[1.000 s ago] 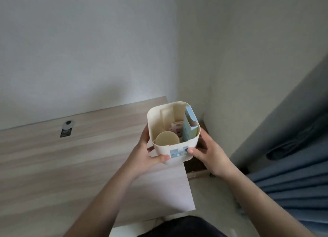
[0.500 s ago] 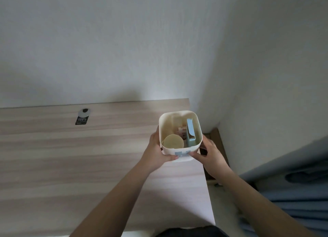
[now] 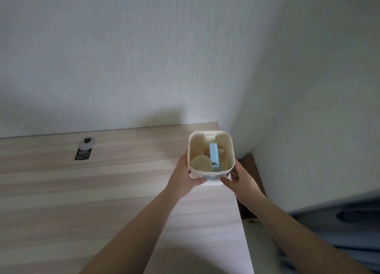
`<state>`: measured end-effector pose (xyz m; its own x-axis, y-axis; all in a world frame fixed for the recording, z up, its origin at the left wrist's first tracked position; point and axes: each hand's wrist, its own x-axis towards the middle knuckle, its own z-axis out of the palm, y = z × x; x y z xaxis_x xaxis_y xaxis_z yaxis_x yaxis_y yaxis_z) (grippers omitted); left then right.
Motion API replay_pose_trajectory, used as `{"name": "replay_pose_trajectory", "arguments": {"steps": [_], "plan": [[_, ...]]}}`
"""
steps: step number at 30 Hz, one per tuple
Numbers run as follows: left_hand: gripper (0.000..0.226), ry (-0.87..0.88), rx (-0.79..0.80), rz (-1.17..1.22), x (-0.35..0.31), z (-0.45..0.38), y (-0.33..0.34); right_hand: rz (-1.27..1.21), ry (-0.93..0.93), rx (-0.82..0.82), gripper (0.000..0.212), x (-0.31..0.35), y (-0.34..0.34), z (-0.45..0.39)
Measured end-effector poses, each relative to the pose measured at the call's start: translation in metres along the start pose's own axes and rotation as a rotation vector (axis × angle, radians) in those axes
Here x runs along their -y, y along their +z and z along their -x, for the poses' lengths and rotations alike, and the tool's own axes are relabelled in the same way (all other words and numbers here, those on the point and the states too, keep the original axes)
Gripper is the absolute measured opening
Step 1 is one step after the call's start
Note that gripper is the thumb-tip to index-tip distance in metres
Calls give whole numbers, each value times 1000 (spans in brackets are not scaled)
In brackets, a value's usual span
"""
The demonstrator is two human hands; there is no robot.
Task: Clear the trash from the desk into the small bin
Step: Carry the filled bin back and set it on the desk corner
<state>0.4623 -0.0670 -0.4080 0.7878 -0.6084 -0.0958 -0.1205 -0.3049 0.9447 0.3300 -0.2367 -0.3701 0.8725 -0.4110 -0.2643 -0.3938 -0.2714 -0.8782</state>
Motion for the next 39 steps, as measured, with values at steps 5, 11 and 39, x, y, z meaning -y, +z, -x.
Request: {"name": "replay_pose_trajectory", "arguments": {"steps": [5,11,39], "plan": [[78,29,-55,-36,0,-35,13,-10,50,46,55,-10,-12,-43],[78,1,-90,-92,0,-68,7,-83,19,127,57,-11,-11,-95],[42,-509,-330,576,-29,-70,7,-986,479,102,35,17,7,-152]]}}
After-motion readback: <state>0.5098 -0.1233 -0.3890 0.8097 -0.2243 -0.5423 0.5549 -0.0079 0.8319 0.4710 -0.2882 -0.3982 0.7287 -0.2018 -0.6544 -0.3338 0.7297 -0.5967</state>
